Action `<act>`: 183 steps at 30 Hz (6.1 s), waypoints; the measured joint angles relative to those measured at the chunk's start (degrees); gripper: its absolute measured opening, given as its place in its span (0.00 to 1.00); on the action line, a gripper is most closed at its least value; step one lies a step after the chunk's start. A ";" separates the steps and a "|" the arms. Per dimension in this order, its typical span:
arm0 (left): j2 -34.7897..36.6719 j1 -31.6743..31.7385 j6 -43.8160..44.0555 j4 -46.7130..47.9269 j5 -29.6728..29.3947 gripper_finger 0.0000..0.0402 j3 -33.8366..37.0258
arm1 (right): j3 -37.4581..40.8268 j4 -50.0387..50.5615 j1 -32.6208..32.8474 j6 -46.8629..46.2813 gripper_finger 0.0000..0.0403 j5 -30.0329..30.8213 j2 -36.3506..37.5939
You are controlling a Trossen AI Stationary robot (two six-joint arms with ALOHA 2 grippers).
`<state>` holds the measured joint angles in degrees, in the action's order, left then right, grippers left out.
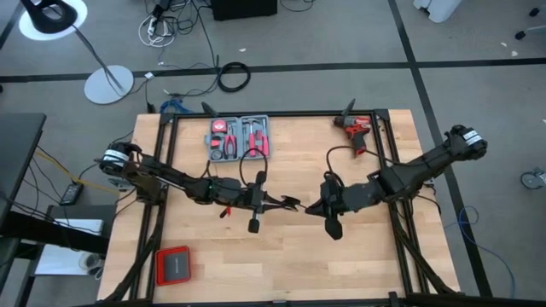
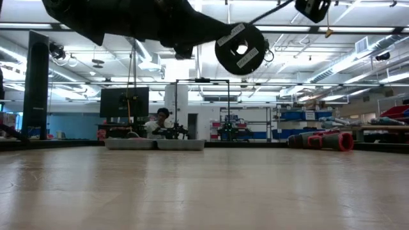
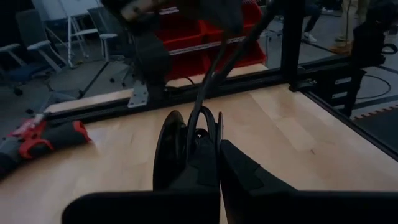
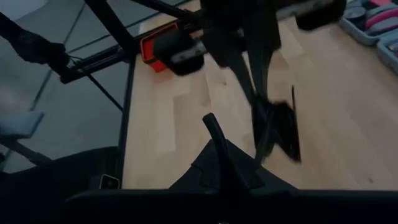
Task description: Coil cords
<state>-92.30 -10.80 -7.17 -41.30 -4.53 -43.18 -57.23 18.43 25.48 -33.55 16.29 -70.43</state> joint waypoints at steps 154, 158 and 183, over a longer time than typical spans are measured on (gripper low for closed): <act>3.47 -5.82 7.47 -3.39 -21.82 0.00 -7.47 | 15.02 -54.73 16.02 70.01 0.30 69.42 -10.76; 5.55 -5.82 6.27 -1.09 -22.23 0.00 -7.47 | 15.02 -56.09 17.10 66.84 0.30 67.43 -10.95; 16.58 -10.04 8.97 24.61 -28.94 0.00 -7.14 | -1.96 -12.20 8.47 13.39 0.30 24.11 -24.03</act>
<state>-75.72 -20.85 1.80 -16.68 -33.48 -50.33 -59.20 6.23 33.95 -20.16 40.40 -94.46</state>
